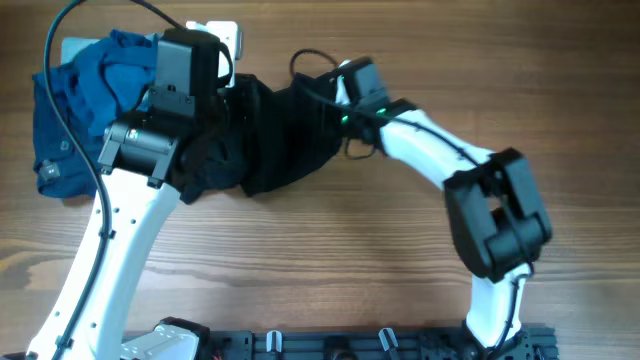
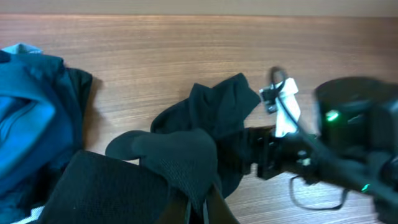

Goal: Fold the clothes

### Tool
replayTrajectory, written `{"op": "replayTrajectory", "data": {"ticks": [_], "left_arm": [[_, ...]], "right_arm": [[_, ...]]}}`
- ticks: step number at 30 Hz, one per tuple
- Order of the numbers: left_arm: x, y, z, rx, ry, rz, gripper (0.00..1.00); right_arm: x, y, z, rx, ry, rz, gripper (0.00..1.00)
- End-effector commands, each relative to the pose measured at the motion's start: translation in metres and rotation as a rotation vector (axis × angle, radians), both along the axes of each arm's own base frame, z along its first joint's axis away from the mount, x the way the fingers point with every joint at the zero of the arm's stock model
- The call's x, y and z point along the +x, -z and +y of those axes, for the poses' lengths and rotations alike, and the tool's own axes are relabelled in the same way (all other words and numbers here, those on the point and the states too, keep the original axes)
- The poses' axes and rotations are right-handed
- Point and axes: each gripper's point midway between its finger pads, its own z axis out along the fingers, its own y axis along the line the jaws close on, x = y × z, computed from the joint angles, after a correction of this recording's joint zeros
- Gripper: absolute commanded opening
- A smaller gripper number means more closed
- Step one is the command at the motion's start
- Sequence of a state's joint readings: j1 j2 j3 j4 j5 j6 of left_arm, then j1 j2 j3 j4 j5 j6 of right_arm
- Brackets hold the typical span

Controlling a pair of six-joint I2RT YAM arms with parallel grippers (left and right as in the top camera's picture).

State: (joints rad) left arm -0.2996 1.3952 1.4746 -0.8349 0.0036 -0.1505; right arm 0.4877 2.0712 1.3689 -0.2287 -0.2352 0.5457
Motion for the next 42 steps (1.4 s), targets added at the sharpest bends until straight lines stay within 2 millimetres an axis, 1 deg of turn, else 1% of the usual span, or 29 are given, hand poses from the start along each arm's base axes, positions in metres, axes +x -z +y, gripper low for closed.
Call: {"op": "replayTrajectory", "data": {"ticks": [1, 2, 5, 6, 8, 11, 12, 13, 14, 15, 16, 17, 18, 19, 21, 22, 23, 24, 25, 27, 28, 30, 32, 33, 35, 36, 38, 40, 42], "left_arm": [[-0.001, 0.0, 0.005, 0.023, -0.013, -0.002, 0.04], [-0.001, 0.0, 0.005, 0.023, -0.013, -0.001, 0.04], [-0.001, 0.0, 0.005, 0.024, -0.013, 0.001, 0.04], [-0.001, 0.0, 0.005, 0.024, -0.013, 0.001, 0.04], [-0.001, 0.0, 0.005, 0.024, -0.013, 0.001, 0.04], [-0.001, 0.0, 0.006, 0.025, -0.014, 0.0, 0.04], [-0.001, 0.0, 0.007, 0.03, -0.019, -0.001, 0.04], [0.0, 0.0, 0.008, 0.035, -0.024, -0.002, 0.04], [-0.001, 0.001, 0.008, 0.035, -0.025, 0.001, 0.04], [0.0, 0.002, 0.013, 0.036, -0.036, 0.004, 0.04], [-0.001, 0.003, 0.014, 0.038, -0.039, 0.01, 0.04], [-0.001, 0.004, 0.016, 0.039, -0.044, 0.013, 0.04], [-0.001, 0.004, 0.016, 0.039, -0.043, 0.014, 0.04], [0.0, 0.004, 0.017, 0.033, -0.052, 0.015, 0.04], [0.002, 0.003, 0.024, 0.01, -0.093, 0.019, 0.04], [0.003, 0.004, 0.028, -0.005, -0.12, 0.026, 0.04], [0.003, 0.004, 0.03, -0.019, -0.138, 0.032, 0.04], [0.002, 0.005, 0.03, -0.03, -0.151, 0.036, 0.04], [0.002, 0.005, 0.03, -0.034, -0.155, 0.038, 0.04], [0.002, 0.005, 0.031, -0.059, -0.184, 0.045, 0.04], [0.002, 0.005, 0.032, -0.072, -0.199, 0.051, 0.04], [0.001, 0.006, 0.032, -0.104, -0.234, 0.063, 0.04], [0.0, 0.007, 0.032, -0.118, -0.248, 0.074, 0.04], [0.0, 0.008, 0.032, -0.117, -0.249, 0.077, 0.04], [-0.001, 0.008, 0.032, -0.116, -0.248, 0.078, 0.04], [-0.001, 0.008, 0.032, -0.116, -0.248, 0.077, 0.04], [-0.001, 0.008, 0.032, -0.115, -0.248, 0.077, 0.04], [-0.001, 0.009, 0.034, -0.109, -0.254, 0.079, 0.04], [-0.002, 0.01, 0.035, -0.104, -0.256, 0.085, 0.04]], "right_arm": [[-0.001, 0.015, 0.011, -0.035, 0.124, 0.015, 0.54], [-0.002, 0.016, 0.012, -0.052, 0.128, 0.008, 0.48], [-0.004, 0.019, 0.007, -0.07, 0.137, 0.019, 0.11], [-0.004, 0.02, 0.006, -0.071, 0.138, 0.021, 0.04], [-0.004, 0.017, 0.004, -0.068, 0.137, 0.032, 0.04], [-0.001, -0.019, -0.025, -0.099, 0.135, 0.019, 0.04], [0.0, -0.035, -0.042, -0.108, 0.148, 0.011, 0.04], [-0.001, -0.051, -0.062, -0.12, 0.168, 0.01, 0.04], [-0.002, -0.066, -0.088, -0.133, 0.199, 0.015, 0.04], [-0.004, -0.079, -0.113, -0.14, 0.236, 0.022, 0.04], [-0.004, -0.094, -0.134, -0.127, 0.249, 0.013, 0.04], [-0.002, -0.109, -0.148, -0.084, 0.234, -0.007, 0.04], [0.0, -0.112, -0.153, -0.078, 0.233, -0.014, 0.04], [0.001, -0.108, -0.153, -0.084, 0.225, -0.012, 0.04], [-0.001, -0.088, -0.127, -0.09, 0.166, 0.014, 0.35], [-0.002, -0.076, -0.106, -0.091, 0.127, 0.021, 0.47], [-0.002, -0.065, -0.089, -0.082, 0.121, 0.034, 0.55], [-0.003, -0.049, -0.069, -0.072, 0.117, 0.051, 0.61], [-0.002, -0.037, -0.053, -0.057, 0.117, 0.062, 0.63], [0.0, -0.018, -0.031, -0.032, 0.122, 0.069, 0.63], [0.002, -0.011, -0.025, -0.027, 0.136, 0.07, 0.63], [0.007, -0.006, -0.01, -0.005, 0.135, 0.04, 0.63], [0.013, -0.004, -0.002, -0.015, 0.158, -0.004, 0.62], [0.013, -0.003, 0.002, -0.025, 0.158, -0.018, 0.59], [0.01, 0.005, 0.004, -0.047, 0.154, -0.014, 0.52], [0.007, 0.012, 0.004, -0.059, 0.15, 0.001, 0.51], [0.004, 0.024, 0.004, -0.071, 0.149, 0.028, 0.51], [0.007, 0.025, 0.003, -0.074, 0.157, 0.013, 0.51], [0.01, 0.031, 0.0, -0.079, 0.188, 0.017, 0.52]]}}
